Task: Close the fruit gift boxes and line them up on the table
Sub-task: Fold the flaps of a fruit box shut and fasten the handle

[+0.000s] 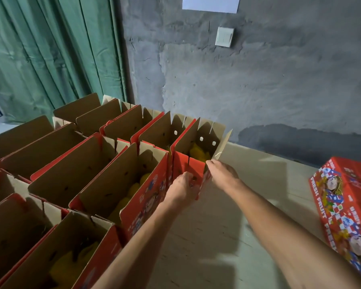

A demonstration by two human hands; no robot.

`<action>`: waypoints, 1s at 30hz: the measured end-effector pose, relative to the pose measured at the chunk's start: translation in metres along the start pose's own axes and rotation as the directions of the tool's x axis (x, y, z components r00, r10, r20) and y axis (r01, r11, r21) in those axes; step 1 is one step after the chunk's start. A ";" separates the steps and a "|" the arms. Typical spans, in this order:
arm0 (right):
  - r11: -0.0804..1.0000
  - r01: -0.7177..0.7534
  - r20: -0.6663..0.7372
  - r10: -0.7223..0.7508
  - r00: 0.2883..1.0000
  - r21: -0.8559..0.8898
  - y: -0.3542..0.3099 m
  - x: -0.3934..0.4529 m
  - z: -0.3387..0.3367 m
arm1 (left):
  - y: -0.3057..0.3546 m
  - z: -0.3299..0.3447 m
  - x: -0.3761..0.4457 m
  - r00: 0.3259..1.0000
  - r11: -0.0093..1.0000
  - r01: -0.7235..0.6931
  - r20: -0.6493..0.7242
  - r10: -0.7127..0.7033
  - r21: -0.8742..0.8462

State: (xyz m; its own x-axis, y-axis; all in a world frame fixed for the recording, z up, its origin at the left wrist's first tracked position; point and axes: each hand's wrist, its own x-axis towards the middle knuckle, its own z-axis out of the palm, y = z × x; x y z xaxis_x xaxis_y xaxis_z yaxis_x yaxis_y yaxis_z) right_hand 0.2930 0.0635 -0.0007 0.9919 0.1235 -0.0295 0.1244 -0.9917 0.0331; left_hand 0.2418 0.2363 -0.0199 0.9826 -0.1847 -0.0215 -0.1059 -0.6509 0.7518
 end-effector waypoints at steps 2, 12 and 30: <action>0.999 -0.003 -0.006 0.003 1.000 -0.051 -0.001 0.002 0.000 | -0.005 0.002 0.002 1.000 1.000 0.000 0.003 0.000 0.008; 0.986 -0.160 -0.036 0.162 0.986 0.055 0.003 -0.017 -0.012 | 0.011 0.005 -0.019 0.999 0.994 -0.018 0.038 0.023 -0.109; 0.929 -0.197 -0.034 0.218 0.975 0.312 0.003 -0.026 -0.010 | 0.030 0.021 -0.028 0.999 0.996 -0.043 -0.011 0.043 -0.080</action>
State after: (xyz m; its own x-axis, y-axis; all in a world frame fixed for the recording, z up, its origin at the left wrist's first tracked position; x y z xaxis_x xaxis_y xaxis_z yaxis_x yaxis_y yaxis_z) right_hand 0.2677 0.0571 0.0105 0.9955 -0.0944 0.0125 -0.0874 -0.9574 -0.2752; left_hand 0.2081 0.2063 -0.0102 0.9788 -0.2040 0.0180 -0.1359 -0.5811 0.8024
